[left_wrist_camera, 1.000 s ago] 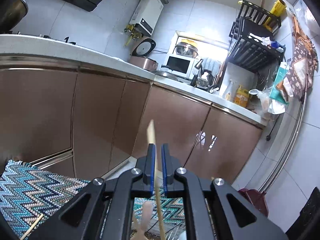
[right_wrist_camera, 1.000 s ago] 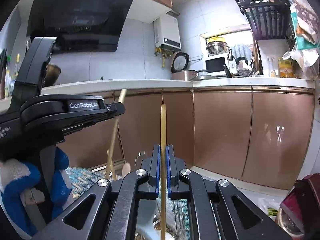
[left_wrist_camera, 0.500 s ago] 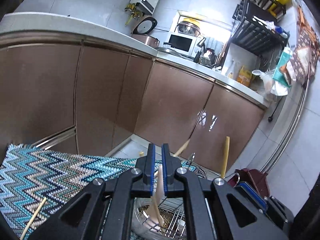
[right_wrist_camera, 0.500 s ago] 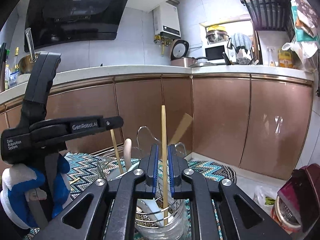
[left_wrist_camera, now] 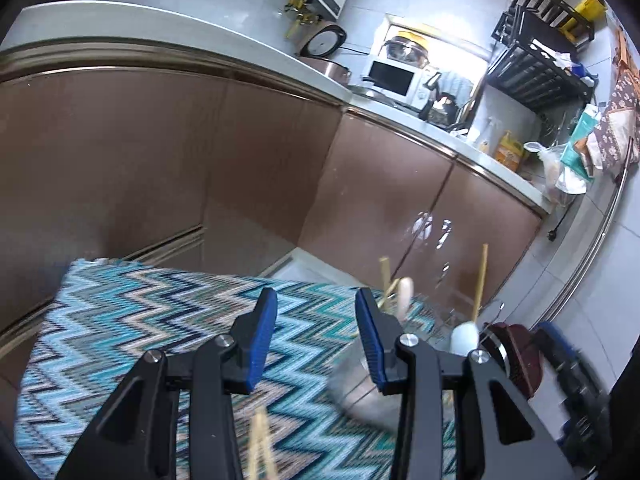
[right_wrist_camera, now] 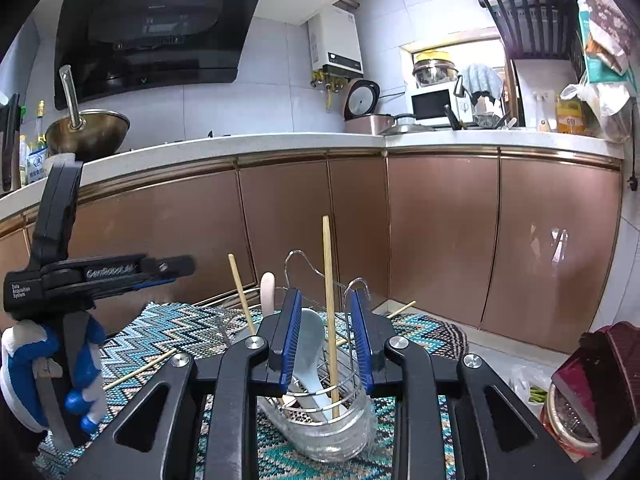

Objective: Organize utensils
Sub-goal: 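Lower both chopsticks into the holder and open both tools, then withdraw both tools and bring the right tool down to a chopstick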

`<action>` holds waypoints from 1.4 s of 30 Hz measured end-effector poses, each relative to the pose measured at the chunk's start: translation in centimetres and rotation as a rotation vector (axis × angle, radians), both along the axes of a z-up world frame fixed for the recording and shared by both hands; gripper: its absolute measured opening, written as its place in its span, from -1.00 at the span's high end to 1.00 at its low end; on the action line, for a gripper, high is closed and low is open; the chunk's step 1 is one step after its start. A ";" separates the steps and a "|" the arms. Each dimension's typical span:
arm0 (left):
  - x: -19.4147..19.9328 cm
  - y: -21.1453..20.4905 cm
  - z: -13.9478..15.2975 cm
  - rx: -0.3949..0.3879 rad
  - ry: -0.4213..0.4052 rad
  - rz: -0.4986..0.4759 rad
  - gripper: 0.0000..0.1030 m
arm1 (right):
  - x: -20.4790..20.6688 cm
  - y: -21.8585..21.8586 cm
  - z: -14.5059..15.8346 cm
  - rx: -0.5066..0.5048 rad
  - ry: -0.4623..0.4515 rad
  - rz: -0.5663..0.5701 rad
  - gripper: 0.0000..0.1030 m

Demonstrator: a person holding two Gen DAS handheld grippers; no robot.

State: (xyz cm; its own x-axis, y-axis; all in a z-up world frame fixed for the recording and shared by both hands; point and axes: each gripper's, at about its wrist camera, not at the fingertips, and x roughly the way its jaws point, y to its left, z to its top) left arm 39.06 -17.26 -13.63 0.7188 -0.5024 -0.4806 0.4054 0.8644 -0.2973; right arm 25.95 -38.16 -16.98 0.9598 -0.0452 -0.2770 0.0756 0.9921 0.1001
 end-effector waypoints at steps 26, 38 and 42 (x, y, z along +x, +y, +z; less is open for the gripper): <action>-11.9 15.5 3.4 0.111 0.054 0.171 0.25 | -9.5 -1.7 4.5 0.107 0.090 -0.005 0.44; -7.8 10.8 -4.2 0.162 0.167 0.222 0.25 | 4.7 -15.5 -0.6 0.483 0.253 0.118 0.22; -6.1 9.7 -7.6 0.194 0.200 0.241 0.25 | 12.3 -19.2 -5.3 0.619 0.348 0.162 0.14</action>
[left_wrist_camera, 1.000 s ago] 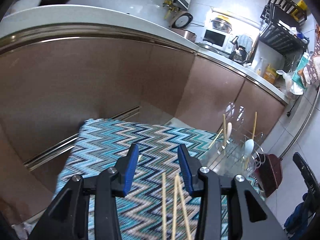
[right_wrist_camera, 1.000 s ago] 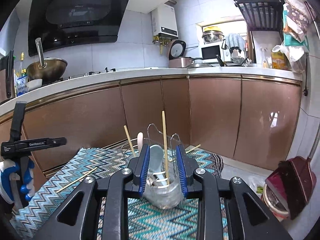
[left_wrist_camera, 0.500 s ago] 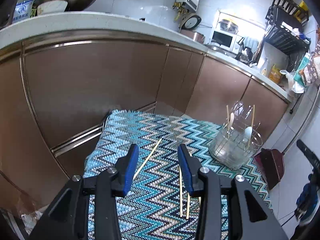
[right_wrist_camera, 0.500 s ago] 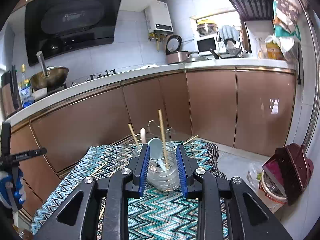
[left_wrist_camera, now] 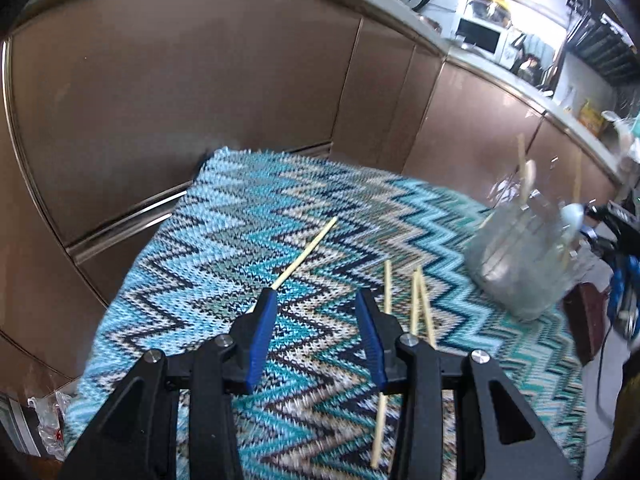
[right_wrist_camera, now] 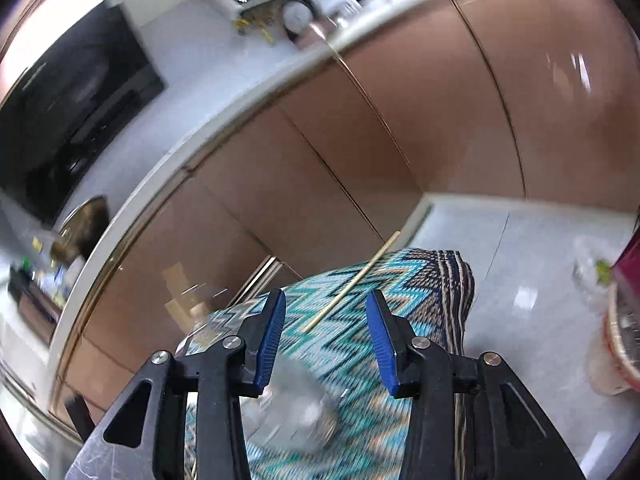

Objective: Organize utensils
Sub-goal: 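Withdraw both tools and bring the right tool down to a chopstick, then grasp a chopstick on the cloth with the right tool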

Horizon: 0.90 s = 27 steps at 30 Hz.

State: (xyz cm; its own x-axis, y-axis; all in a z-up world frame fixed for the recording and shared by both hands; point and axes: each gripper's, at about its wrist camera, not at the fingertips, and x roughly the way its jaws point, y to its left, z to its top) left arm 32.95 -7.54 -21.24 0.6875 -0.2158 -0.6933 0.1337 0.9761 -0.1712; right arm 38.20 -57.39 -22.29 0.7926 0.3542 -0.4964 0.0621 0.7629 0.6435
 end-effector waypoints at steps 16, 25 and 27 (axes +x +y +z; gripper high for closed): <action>2.2 -0.7 -4.8 0.011 0.021 -0.001 0.25 | 16.8 -2.7 -10.6 0.082 0.191 0.040 0.08; 2.7 0.3 -5.5 -0.044 0.063 0.015 0.25 | 18.9 -2.0 -11.6 0.059 0.215 0.087 0.08; 2.7 0.3 -5.5 -0.048 0.066 0.013 0.25 | 19.3 -1.9 -11.7 0.054 0.219 0.104 0.08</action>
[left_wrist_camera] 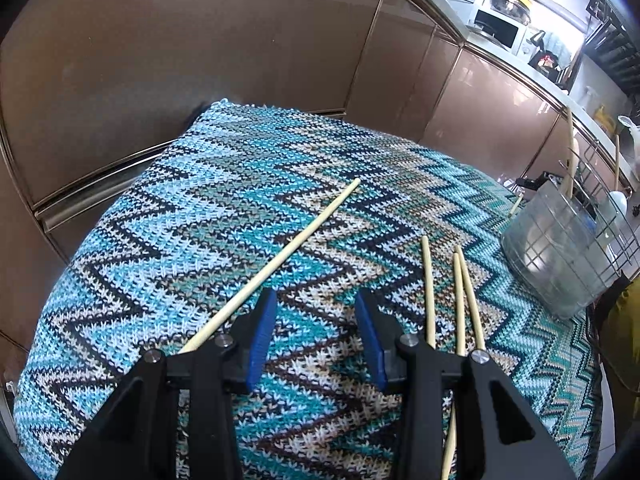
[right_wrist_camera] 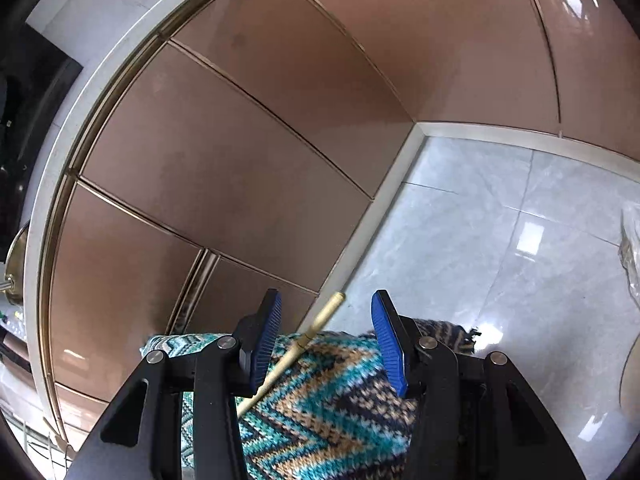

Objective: Organize utensils
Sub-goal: 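Grasp a chopstick on the cloth with the right tool, then carry the chopstick over the holder with the right tool and release it inside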

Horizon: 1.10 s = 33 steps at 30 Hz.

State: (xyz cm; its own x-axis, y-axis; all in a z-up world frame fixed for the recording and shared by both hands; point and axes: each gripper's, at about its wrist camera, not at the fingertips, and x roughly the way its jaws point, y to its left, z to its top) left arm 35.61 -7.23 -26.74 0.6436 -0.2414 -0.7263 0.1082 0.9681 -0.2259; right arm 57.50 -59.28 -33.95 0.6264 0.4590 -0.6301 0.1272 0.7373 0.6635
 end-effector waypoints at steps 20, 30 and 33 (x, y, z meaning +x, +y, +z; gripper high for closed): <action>0.3 0.2 -0.4 -0.011 0.011 -0.001 0.25 | -3.6 1.0 5.4 -0.017 -0.286 0.054 0.80; 0.3 0.3 -0.5 -0.020 0.012 0.001 0.25 | -9.3 1.3 11.5 -0.118 -0.382 -0.001 0.88; 0.2 0.5 -0.5 -0.028 0.011 0.002 0.25 | -11.7 1.4 13.3 -0.172 -0.387 -0.021 0.89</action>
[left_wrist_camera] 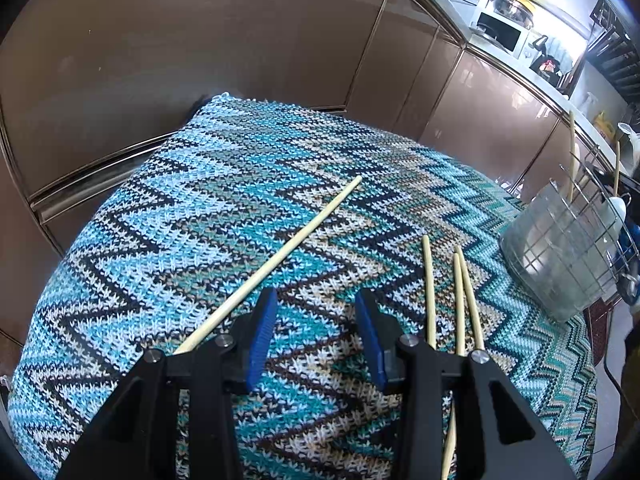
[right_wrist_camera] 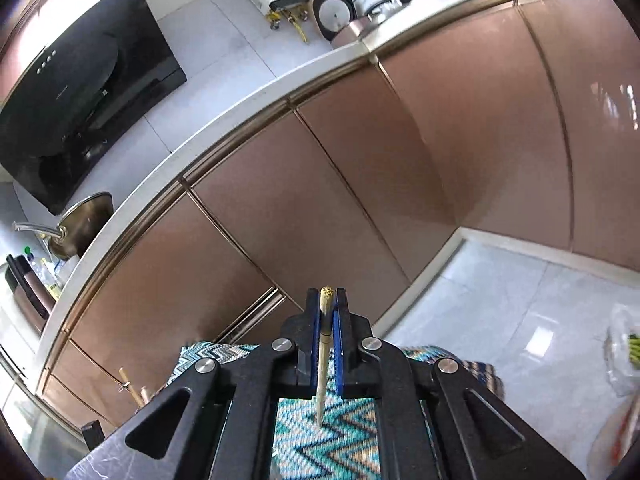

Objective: Organize utensils
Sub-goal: 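Carry the chopstick over the holder with the right tool and release it inside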

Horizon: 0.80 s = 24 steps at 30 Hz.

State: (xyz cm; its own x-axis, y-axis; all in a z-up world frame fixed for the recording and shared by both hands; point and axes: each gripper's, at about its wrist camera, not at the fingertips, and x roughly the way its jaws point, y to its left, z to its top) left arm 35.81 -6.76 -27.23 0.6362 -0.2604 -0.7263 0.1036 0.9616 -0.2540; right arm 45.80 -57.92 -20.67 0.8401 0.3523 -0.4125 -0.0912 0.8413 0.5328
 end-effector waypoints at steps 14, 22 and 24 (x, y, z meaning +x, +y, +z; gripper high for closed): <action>-0.3 0.9 0.0 -0.029 0.001 -0.001 0.25 | -13.5 3.5 12.7 -0.191 -0.123 -0.076 0.89; -0.3 0.9 0.1 -0.030 0.002 -0.001 0.25 | -16.3 9.5 20.0 -0.213 -0.278 0.012 0.89; -0.2 0.9 0.0 -0.031 0.002 -0.001 0.25 | -15.8 11.3 20.2 -0.229 -0.283 0.041 0.89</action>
State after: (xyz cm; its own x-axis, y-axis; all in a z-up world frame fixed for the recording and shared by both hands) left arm 35.60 -5.88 -27.18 0.6346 -0.2834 -0.7190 0.1044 0.9532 -0.2836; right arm 29.96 -46.63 -0.44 0.9195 0.3133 -0.2375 -0.2440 0.9285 0.2800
